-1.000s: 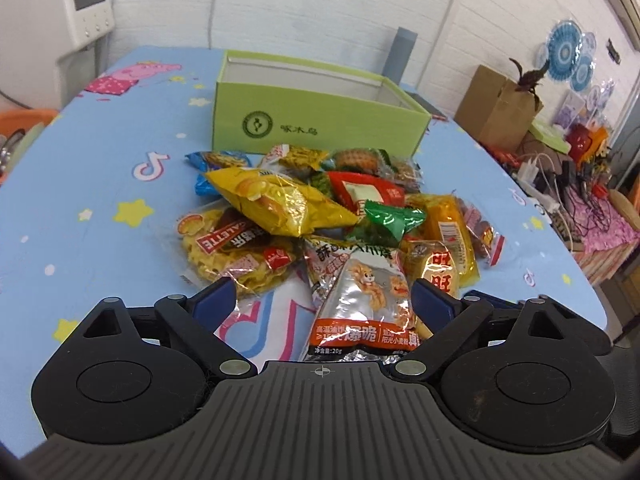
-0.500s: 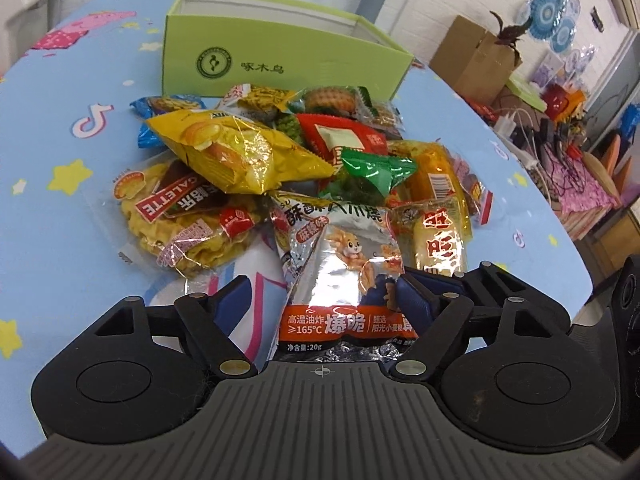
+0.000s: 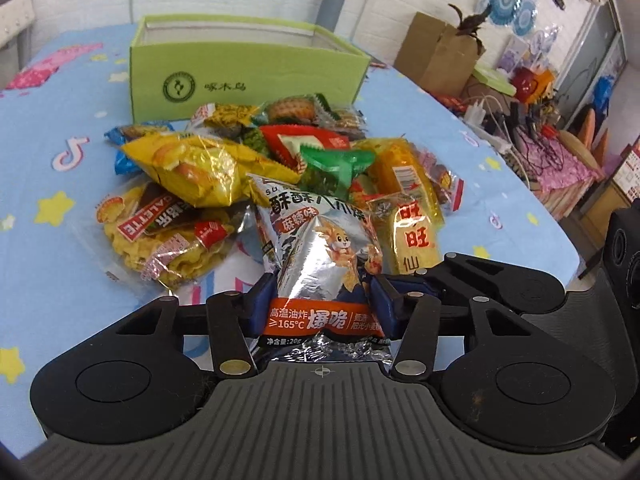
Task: Organize snacks
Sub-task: 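Grasp the silver-and-orange snack bag with the left gripper and lift, then carry the bag over the green box and release it with the left gripper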
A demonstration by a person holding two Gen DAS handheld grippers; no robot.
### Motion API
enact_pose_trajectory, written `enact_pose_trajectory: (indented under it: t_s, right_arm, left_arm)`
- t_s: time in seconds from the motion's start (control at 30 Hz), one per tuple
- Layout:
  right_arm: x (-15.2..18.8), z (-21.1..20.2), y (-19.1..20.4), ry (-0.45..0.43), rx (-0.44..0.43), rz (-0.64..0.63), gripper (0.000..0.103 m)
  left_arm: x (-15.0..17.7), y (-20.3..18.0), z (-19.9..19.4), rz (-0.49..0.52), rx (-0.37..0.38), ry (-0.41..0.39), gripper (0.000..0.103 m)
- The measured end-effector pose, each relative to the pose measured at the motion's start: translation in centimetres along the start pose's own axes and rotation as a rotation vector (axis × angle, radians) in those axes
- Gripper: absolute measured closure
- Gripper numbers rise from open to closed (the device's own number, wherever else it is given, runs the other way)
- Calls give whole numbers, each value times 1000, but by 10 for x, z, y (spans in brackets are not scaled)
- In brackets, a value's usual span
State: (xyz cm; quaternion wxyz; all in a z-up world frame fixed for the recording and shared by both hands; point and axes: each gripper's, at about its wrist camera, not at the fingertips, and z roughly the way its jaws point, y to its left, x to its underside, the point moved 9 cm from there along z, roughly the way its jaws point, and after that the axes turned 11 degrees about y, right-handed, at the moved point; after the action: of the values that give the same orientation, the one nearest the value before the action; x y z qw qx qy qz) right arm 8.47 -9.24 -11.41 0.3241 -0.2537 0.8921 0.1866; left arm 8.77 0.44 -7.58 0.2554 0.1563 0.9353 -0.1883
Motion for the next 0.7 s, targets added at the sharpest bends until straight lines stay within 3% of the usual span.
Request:
enact_pose_trajectory:
  t_s: [0.17, 0.37, 0.53, 0.67, 0.7]
  right_arm:
    - [-40, -33, 6, -103, 16, -62, 25]
    - [-149, -12, -29, -168, 58, -185, 25]
    - [-230, 53, -75, -97, 45, -186, 25]
    - [-258, 108, -109, -15, 15, -152, 26]
    - [-260, 119, -115, -1, 7, -143, 21]
  left_arm:
    - [-45, -6, -41, 48, -17, -120, 65]
    - [-160, 28, -41, 53, -66, -203, 63]
    - [-244, 84, 9, -11, -75, -148, 63]
    - [-275, 127, 56, -73, -75, -77, 65]
    - [-278, 135, 63, -79, -89, -71, 64]
